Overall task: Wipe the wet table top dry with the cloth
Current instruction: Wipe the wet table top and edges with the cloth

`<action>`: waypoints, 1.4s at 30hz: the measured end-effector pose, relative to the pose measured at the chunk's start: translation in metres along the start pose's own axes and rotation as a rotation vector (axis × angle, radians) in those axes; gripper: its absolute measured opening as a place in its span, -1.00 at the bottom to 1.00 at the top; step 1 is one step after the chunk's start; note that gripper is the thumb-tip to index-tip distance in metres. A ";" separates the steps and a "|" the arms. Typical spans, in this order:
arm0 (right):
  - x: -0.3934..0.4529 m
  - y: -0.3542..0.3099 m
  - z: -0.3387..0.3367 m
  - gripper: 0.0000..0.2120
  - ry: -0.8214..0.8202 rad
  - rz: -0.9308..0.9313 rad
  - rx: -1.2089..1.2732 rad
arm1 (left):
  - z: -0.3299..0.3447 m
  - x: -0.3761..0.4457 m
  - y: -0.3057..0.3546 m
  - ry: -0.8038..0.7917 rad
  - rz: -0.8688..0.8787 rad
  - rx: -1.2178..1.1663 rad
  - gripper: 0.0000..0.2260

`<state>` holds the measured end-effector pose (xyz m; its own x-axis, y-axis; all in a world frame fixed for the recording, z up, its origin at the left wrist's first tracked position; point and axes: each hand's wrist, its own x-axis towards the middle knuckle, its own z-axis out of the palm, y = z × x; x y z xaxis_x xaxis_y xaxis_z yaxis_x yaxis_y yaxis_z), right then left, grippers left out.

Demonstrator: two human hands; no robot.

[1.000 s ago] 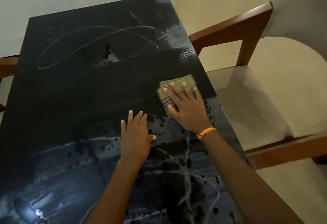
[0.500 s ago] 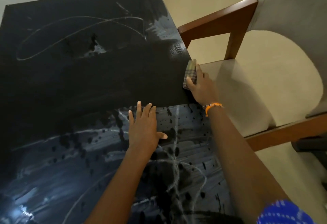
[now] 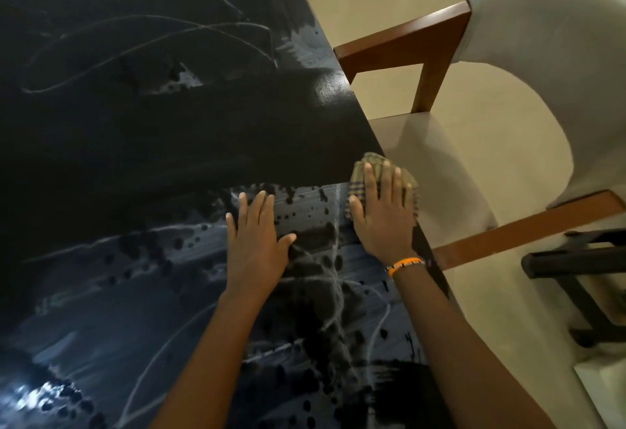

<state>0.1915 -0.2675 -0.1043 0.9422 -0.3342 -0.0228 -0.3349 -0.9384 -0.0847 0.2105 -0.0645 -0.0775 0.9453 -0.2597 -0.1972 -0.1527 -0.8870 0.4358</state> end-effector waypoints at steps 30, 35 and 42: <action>-0.016 -0.524 0.036 -0.49 -0.126 -1.141 -0.218 | -0.130 -0.165 -0.359 0.296 -0.478 -0.329 -0.78; 0.043 -0.572 0.036 -0.58 -0.131 -1.009 -0.202 | -0.124 -0.174 -0.377 0.330 -0.323 -0.501 -0.72; -0.007 -0.550 0.032 -0.53 -0.131 -1.032 -0.162 | -0.120 -0.183 -0.381 0.356 -0.297 -0.628 -0.65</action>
<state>0.3696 0.2542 -0.0898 0.7610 0.6369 -0.1232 0.6427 -0.7661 0.0095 0.1302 0.3670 -0.1016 0.9729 0.1869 -0.1362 0.2125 -0.4903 0.8453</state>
